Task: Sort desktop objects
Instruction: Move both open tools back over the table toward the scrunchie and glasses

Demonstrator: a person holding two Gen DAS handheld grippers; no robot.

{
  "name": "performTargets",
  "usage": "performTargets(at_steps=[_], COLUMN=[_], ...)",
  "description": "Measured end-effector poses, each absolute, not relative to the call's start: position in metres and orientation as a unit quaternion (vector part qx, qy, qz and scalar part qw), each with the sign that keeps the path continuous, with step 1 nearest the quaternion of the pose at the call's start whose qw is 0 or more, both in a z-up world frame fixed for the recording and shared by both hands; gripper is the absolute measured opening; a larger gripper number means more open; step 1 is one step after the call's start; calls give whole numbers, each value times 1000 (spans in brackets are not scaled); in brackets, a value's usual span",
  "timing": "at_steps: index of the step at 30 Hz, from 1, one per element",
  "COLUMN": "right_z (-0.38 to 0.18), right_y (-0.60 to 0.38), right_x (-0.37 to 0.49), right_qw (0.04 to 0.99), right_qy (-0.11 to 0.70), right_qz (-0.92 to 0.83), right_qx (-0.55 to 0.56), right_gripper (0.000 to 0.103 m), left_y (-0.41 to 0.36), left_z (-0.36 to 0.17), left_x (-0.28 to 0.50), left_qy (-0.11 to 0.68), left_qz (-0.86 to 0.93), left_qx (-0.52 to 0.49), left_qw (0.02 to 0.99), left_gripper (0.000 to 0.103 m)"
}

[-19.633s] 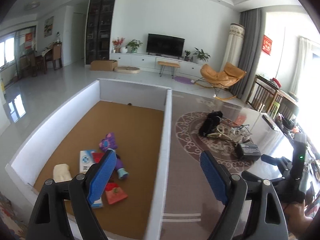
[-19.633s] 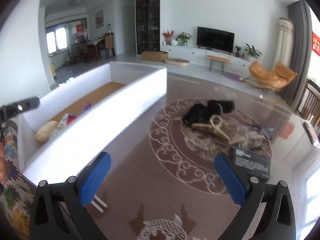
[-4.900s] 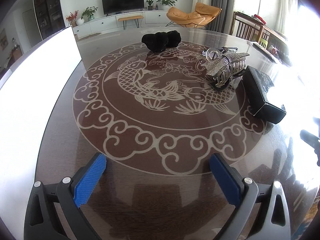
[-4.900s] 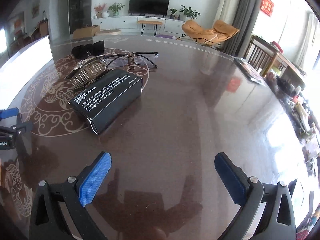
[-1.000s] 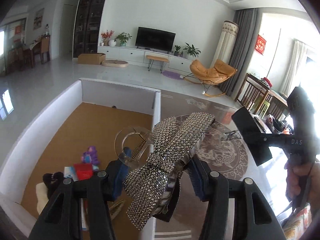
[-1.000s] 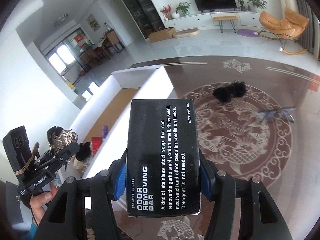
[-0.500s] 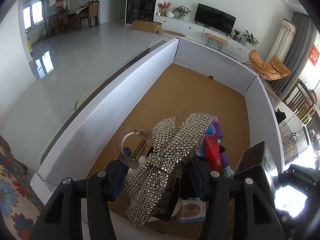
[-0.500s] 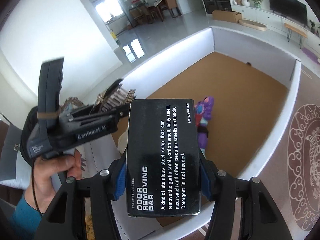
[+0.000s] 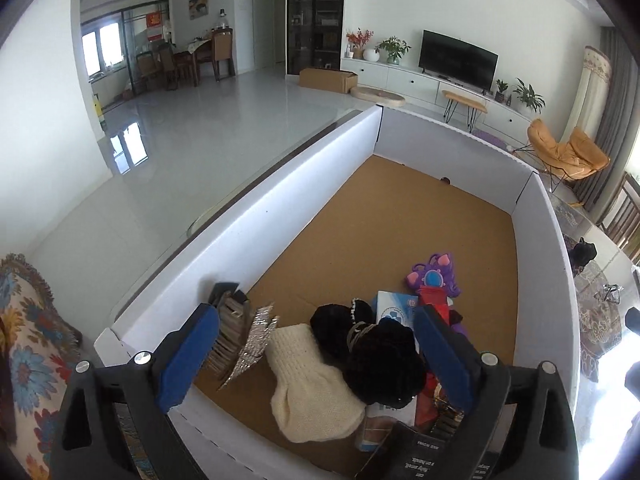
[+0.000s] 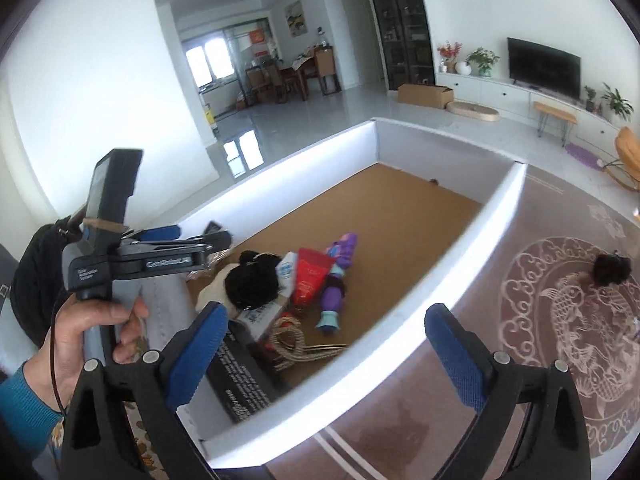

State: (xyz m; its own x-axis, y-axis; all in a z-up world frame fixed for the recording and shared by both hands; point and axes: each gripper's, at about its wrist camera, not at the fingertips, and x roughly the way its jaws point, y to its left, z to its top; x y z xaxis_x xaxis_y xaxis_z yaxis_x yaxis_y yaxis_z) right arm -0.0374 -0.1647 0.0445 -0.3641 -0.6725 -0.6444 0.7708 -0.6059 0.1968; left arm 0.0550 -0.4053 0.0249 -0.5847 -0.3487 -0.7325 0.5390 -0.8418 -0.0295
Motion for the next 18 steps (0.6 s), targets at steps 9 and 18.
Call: performTargets(at_steps=[9, 18], right_z=[-32, -73], right_y=[48, 198], right_x=[-110, -142], right_qw=[197, 73], right_qy=[113, 67], right_qz=[-894, -885], right_qx=[387, 455], right_gripper=[101, 101], left_y=[-299, -148], left_z=[80, 79], left_x=[51, -5], left_qy=[93, 52], left_qz=[-928, -931], left_qx=[320, 362], left_qw=[167, 11], left_gripper=[99, 99])
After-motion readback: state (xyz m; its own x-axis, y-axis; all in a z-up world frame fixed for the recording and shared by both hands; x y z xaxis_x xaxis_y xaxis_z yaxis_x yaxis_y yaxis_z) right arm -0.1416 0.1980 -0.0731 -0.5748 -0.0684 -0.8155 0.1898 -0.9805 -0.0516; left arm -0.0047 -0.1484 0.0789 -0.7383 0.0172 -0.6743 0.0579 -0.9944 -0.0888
